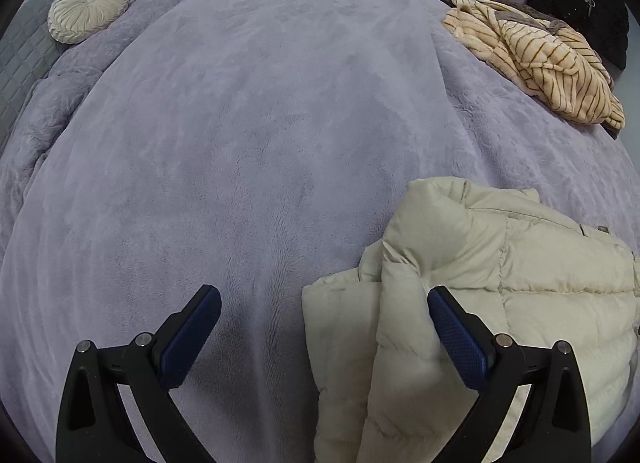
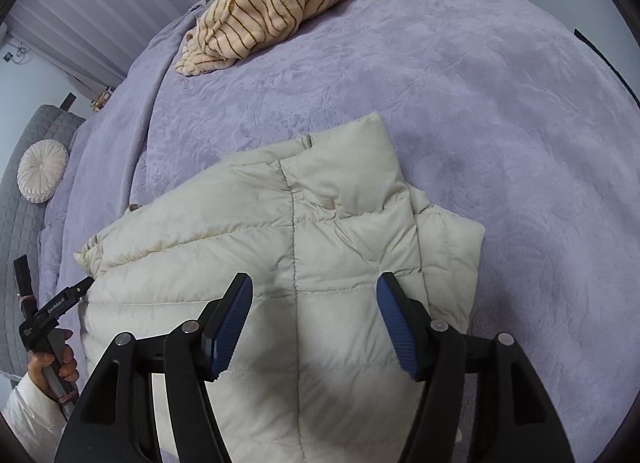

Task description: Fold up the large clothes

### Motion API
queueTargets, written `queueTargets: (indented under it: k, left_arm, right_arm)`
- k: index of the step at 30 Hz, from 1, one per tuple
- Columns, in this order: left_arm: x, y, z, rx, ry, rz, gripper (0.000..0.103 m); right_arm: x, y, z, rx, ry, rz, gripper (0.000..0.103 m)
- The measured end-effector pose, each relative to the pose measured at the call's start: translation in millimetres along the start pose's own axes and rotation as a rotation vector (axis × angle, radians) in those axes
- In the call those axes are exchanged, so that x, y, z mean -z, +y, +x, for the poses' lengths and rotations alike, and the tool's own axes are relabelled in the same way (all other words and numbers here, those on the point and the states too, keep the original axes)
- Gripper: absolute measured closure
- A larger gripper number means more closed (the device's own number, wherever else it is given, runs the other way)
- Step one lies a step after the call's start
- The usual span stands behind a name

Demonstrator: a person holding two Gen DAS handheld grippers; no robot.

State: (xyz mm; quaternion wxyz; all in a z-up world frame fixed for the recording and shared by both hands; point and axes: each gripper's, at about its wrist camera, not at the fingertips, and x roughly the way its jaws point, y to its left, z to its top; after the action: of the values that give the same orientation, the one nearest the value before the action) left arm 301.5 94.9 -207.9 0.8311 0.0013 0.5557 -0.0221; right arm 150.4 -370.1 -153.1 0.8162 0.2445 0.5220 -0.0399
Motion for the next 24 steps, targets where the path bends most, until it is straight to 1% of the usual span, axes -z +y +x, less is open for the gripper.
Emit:
queueTargets:
  k: [2, 3, 6, 8, 9, 10, 14, 15, 16, 18, 21, 22, 24]
  left_arm:
    - [3, 1, -11, -0.001, 0.0, -0.001, 0.0]
    - [5, 1, -17, -0.003, -0.006, 0.003, 0.0]
    - [15, 2, -33, -0.003, -0.023, 0.024, 0.0]
    - [22, 4, -45, 0.016, -0.031, 0.03, 0.0]
    - [26, 5, -50, 0.03, -0.03, 0.029, 0.0]
    - [30, 6, -54, 0.047, -0.022, 0.027, 0.0]
    - [48, 20, -63, 0.091, 0.027, -0.004, 0.0]
    - [54, 26, -63, 0.103, 0.04, -0.023, 0.0]
    - [58, 31, -61, 0.115, 0.059, -0.044, 0.0]
    - [66, 42, -55, 0.159, 0.099, -0.08, 0.0]
    - [76, 53, -47, 0.209, 0.129, -0.107, 0.0]
    - [77, 55, -44, 0.238, 0.136, -0.114, 0.0]
    - [78, 59, -36, 0.323, 0.159, -0.133, 0.0]
  right_arm:
    - [2, 7, -13, -0.009, -0.01, 0.002, 0.027]
    - [4, 12, -19, -0.014, -0.01, 0.003, 0.022]
    - [12, 24, -36, -0.017, -0.014, 0.0, 0.022]
    - [19, 30, -44, -0.016, -0.006, 0.004, 0.022]
    - [24, 33, -48, -0.021, -0.002, 0.01, 0.02]
    - [28, 36, -51, -0.024, 0.005, 0.016, 0.016]
    - [51, 53, -59, -0.026, 0.022, 0.009, 0.015]
    - [57, 57, -60, -0.036, 0.036, -0.001, 0.012]
    - [63, 63, -58, -0.05, 0.055, -0.012, 0.0]
    - [75, 75, -56, -0.065, 0.077, -0.031, 0.0]
    - [90, 92, -49, -0.077, 0.119, -0.055, 0.0]
    - [93, 98, -47, -0.068, 0.129, -0.068, 0.0]
    - [94, 110, -41, -0.036, 0.147, -0.09, 0.0]
